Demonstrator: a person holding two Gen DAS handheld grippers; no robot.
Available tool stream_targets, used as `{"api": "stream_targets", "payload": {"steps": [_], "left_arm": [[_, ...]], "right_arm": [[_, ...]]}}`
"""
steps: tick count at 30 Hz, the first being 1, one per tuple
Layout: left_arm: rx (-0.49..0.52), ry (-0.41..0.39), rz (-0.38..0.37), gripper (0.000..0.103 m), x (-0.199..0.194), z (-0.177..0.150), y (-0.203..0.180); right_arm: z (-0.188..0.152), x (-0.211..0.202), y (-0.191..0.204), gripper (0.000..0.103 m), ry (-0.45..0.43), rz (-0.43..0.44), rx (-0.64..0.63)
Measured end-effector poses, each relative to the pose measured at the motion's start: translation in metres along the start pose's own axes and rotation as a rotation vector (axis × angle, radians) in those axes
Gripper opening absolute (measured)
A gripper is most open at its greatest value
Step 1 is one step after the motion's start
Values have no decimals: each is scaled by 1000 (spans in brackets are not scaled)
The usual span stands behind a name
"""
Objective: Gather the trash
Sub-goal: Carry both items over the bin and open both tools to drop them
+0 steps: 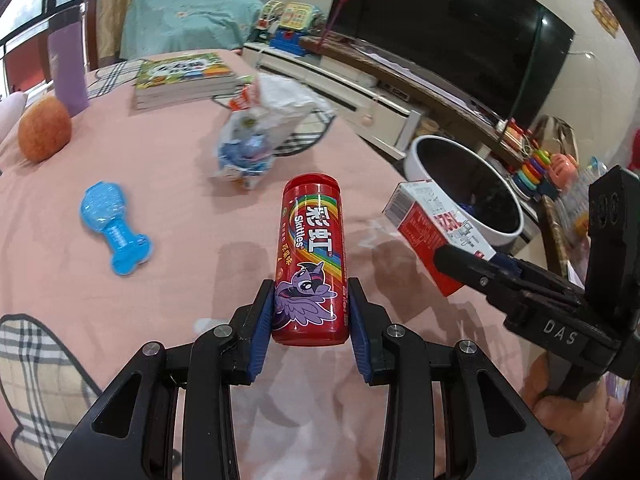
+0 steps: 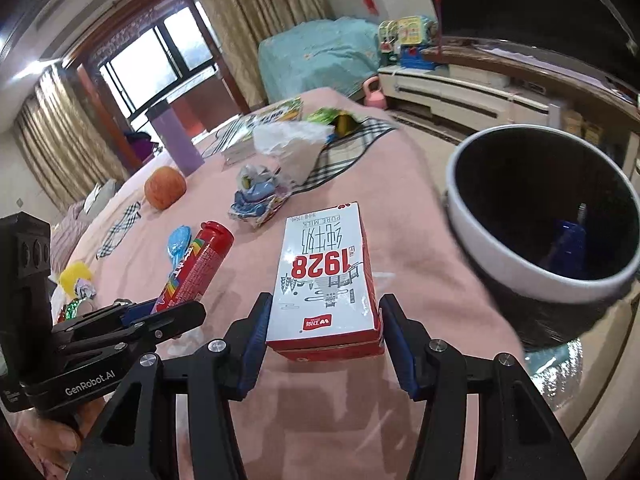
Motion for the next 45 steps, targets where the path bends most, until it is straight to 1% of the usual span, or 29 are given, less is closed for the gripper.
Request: {"api": "stream_targets", "payload": {"steps": [9,23,33,45], "left_arm": [[64,2,-31,34,4,6,-40],[154,10,-82,33,24,32,-95],[219,25,-96,34,41,44,-130],[254,48,-92,34,63,57,-151]], "right_arm": [[3,-34,-34,55,-72,-40,60],[15,-64,-92,55,-149,-99,159],[24,-74,-122,55,-175,-133,194],[31,-64,-145,55,-153,-148,218]]}}
Point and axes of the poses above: each gripper's, at about its wrist camera, not at the fingertips, and x roughly the way its jaws point, y to its left, z to its top, the point moved 3 cm from there along x, roughly the way its jaws point, and after that the axes turned 1 degree about -x, right-handed, at the moved point
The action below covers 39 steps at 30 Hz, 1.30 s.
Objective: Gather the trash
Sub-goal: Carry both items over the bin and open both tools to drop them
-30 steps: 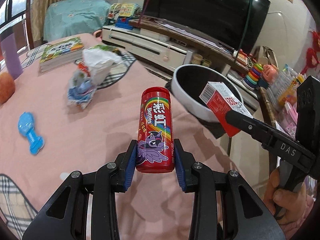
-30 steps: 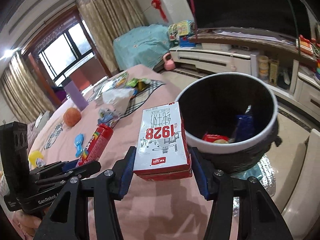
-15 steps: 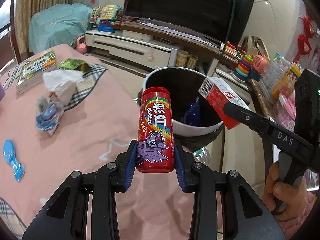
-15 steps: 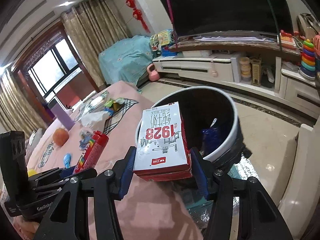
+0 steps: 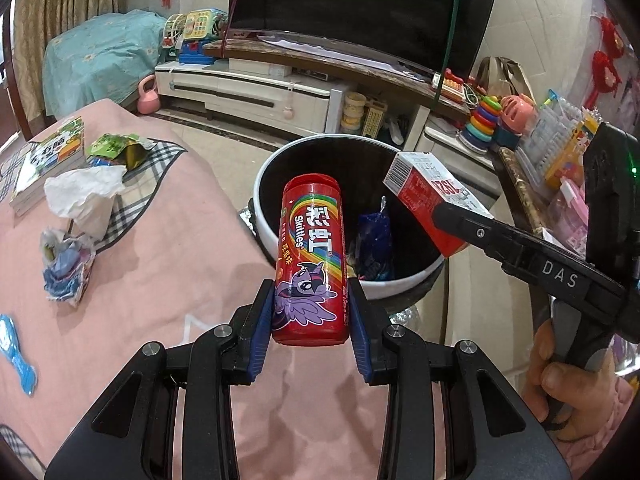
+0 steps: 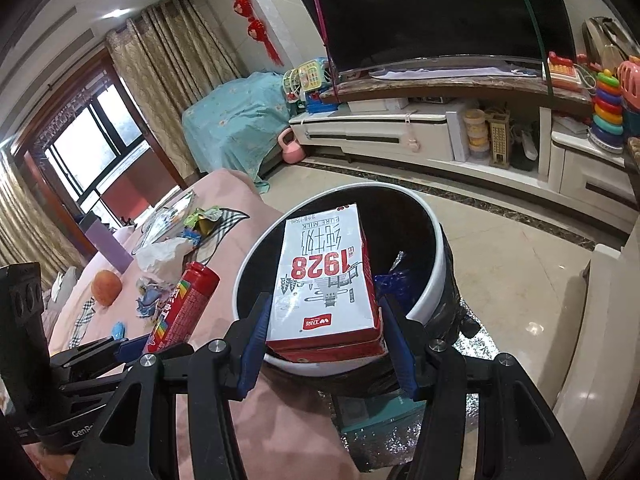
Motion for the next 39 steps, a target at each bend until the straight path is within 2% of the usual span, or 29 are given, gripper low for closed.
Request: {"api": "stream_targets", "payload": {"steps": [26,28,30,35,39], "left_arm": [[27,66,4,34,45,26,-10],[16,70,16,39,45,27,-8],[-2,66,5,57,44,26,-6],[-19,42,9,59,35,23,0],[-32,31,18,59,28,15,7]], "right_arm": [[16,28,-20,55,52,-18,8],[17,30,-21,55,54,-17,11],[18,32,-22,58,61,-4,19],[16,33,-23,58,61,18,44],[15,31,-20,63,52,27,54]]}}
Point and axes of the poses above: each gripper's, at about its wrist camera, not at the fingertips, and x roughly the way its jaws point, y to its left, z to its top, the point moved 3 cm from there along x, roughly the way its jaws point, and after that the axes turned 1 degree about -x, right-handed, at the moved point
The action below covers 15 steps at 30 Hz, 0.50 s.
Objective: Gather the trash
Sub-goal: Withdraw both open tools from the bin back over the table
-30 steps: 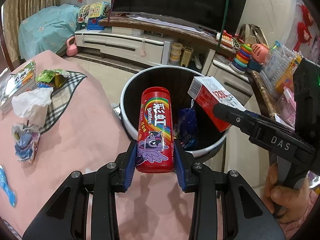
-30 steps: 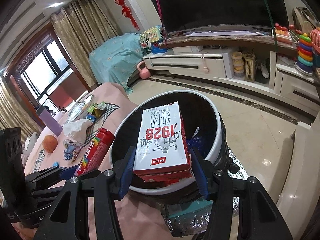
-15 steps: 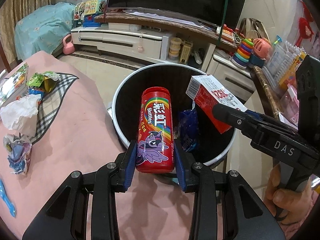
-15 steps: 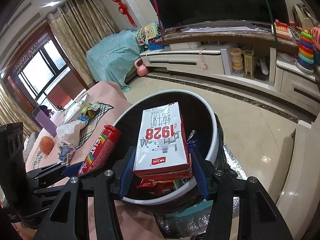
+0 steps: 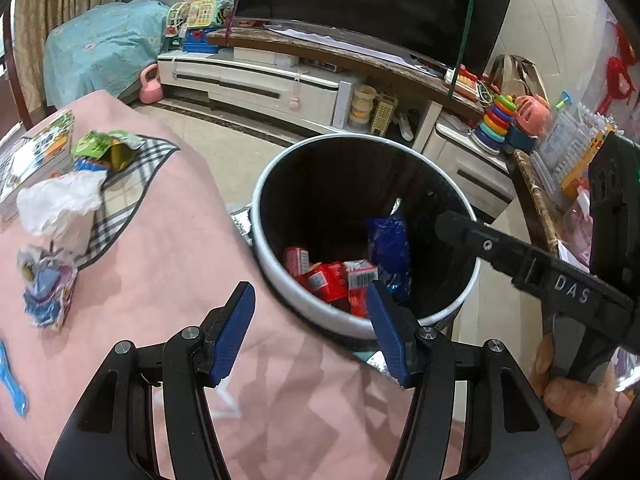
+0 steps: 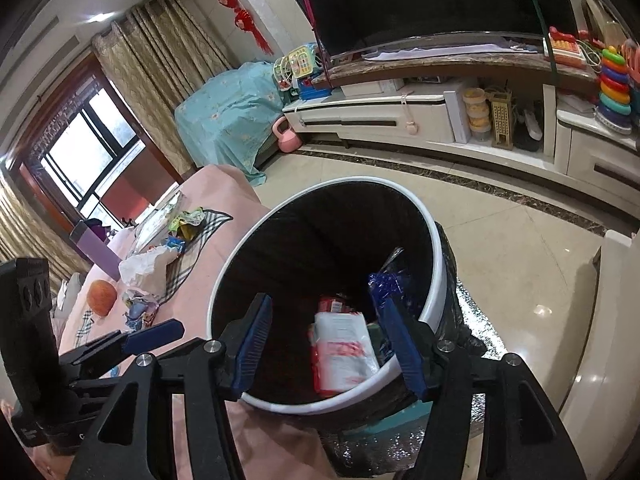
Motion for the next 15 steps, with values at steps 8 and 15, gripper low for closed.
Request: {"api": "stream_targets", "payload": {"steps": [8,15], "left_arm": [[-89,0,15,60,-16,-33,36],[-196,-6,56,60,-36,-66,80]], "right_arm": [[-11,-8,25,78,-24,31,-23],[-27,-8,65,85,-18,74,-65]]}}
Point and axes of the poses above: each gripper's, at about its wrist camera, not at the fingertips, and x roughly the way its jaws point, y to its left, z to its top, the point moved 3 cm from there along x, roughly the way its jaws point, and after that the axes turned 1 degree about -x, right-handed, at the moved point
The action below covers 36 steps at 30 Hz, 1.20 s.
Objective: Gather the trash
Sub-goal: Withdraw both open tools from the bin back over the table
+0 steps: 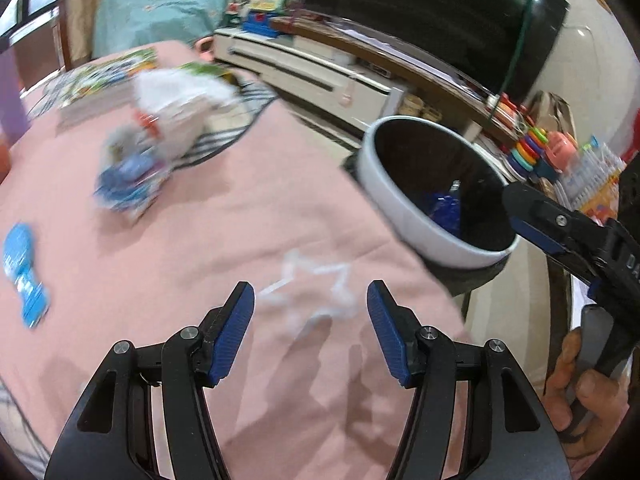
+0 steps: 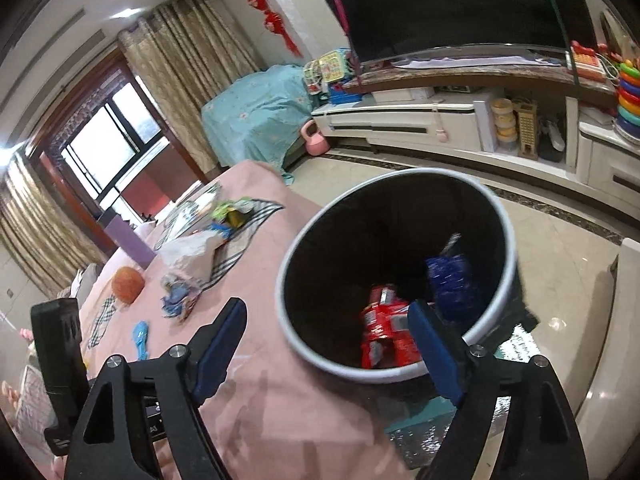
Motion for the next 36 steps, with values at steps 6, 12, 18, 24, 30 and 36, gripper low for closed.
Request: {"api": "stream_targets", "payload": {"steps": [6,12,18,24,30,36], "left_arm": [[-80,-18,40,60,-18,-16,38],[-139,-43,76,60,-36,-31,71],[-203,-54,104,60,-47,-42,104],[-249,-62,136,60,-55,-51,131],[-308,-71,178,60,-59,-53,155],[-350,-67,200,60,-58,-52,175]], "right_arm": [[-13,12,34,86,33,39,-44],[-25,24,59,89,60,65,-69],[-38,36,79,89,93,88,-102],[-50,51,98,90,111,95,-133],[-56,64,114,90,111,100,-162],[-56,82,126,90,151,139,-144]]}}
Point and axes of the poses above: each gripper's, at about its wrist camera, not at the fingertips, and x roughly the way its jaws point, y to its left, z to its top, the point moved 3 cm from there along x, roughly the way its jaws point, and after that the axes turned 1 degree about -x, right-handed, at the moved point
